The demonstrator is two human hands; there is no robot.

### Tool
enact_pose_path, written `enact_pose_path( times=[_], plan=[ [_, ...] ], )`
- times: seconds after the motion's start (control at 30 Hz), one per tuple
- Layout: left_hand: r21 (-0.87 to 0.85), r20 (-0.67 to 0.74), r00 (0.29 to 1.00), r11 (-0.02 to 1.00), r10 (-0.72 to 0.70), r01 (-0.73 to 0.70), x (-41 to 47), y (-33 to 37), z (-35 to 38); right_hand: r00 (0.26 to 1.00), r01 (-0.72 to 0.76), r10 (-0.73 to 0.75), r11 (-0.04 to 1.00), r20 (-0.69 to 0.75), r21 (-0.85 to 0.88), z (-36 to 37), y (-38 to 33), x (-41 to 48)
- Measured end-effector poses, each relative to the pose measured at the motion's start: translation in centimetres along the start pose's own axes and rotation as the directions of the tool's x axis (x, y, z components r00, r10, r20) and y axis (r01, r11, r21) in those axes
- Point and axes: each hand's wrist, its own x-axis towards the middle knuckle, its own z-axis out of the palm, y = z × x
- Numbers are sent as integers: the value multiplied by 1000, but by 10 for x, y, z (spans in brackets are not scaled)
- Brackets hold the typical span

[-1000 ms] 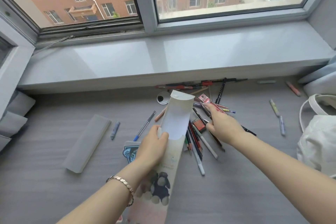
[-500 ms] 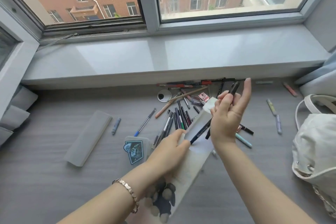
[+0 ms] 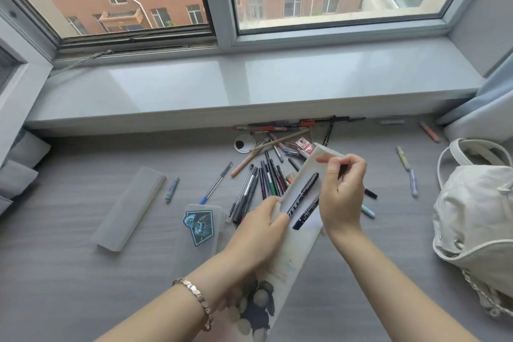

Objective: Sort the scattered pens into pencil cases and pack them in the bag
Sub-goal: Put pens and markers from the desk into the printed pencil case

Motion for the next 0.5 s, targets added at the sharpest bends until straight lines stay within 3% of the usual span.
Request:
enact_pose_path(
  times=[0.1, 0.17, 0.27, 0.3, 0.4, 0.5],
  plan=[
    [29, -14, 1000, 1000, 12, -11, 4, 2, 0, 986, 52, 0, 952, 169, -301, -8, 11, 1],
    [50, -13, 1000, 999, 0, 1, 9, 0, 0, 937, 193, -32, 876, 347, -441, -12, 18, -1],
    [46, -35, 997, 997, -64, 65, 17, -7, -1, 799, 316, 6, 847, 601, -428, -17, 13, 1],
    [38, -50, 995, 995, -87, 89, 20, -10, -1, 791, 286, 6, 880, 612, -379, -18, 10, 5],
    [31, -103, 984, 989, -143, 147, 28, -16, -6, 907, 165, -11, 929, 421, -331, -19, 9, 27],
    [-8, -150, 973, 985, -173, 174, 35, -21, -11, 930, 70, 153, 818, 334, -571, -17, 37, 62]
  ],
)
